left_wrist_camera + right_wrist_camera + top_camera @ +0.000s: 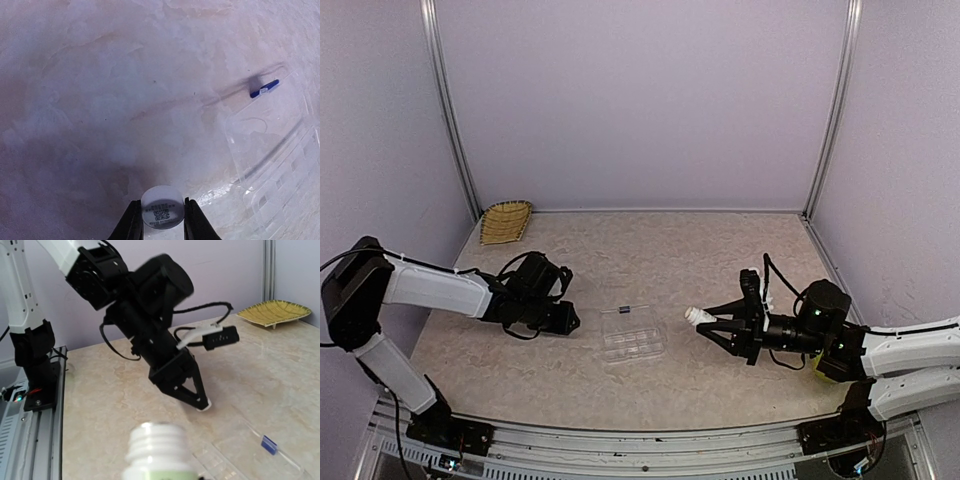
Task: Sort the pills into containers
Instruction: Place the lid of the pill bottle at the center of the board, then pour the pill into the compartment of the pill container.
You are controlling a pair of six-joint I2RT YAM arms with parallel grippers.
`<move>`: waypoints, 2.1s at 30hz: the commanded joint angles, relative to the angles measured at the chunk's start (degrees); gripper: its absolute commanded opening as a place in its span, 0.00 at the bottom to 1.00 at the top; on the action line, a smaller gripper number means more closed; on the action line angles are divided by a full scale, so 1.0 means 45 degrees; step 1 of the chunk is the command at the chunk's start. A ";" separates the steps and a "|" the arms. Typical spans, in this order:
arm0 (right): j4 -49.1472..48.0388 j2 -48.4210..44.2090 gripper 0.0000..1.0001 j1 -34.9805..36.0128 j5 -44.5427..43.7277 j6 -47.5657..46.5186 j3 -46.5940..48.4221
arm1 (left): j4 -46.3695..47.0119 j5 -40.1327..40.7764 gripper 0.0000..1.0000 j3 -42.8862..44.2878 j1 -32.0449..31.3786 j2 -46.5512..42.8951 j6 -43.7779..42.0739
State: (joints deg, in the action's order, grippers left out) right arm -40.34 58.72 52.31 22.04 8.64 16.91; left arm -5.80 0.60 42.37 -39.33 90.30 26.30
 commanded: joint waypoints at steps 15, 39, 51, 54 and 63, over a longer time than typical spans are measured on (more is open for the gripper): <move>-0.1729 0.0827 0.14 -0.0013 0.0102 0.0272 -0.0622 | -0.0409 0.0354 0.54 0.0330 0.0129 0.0976 -0.0267; -0.6866 0.7852 0.14 -0.0061 -0.0774 0.0572 0.0002 | -0.0268 0.0196 0.93 0.0347 -0.0445 -0.0907 0.0151; -0.7422 0.9761 0.14 -0.0180 -0.0698 0.0813 0.0535 | -0.0005 0.0512 0.99 0.0504 -0.1031 -0.1101 0.0098; -0.7300 0.9959 0.14 -0.0210 -0.0732 0.0802 0.0657 | 0.0089 0.0564 0.99 0.0497 -0.1134 -0.1101 0.0083; -0.7043 1.0478 0.14 -0.0342 -0.0834 0.0807 0.0928 | 0.0560 0.0563 0.99 0.0405 -0.1279 -0.1239 -0.0094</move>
State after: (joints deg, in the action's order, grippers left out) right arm -71.07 104.79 51.51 18.98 11.77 20.05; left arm -5.74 2.26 43.88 -44.64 86.30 26.63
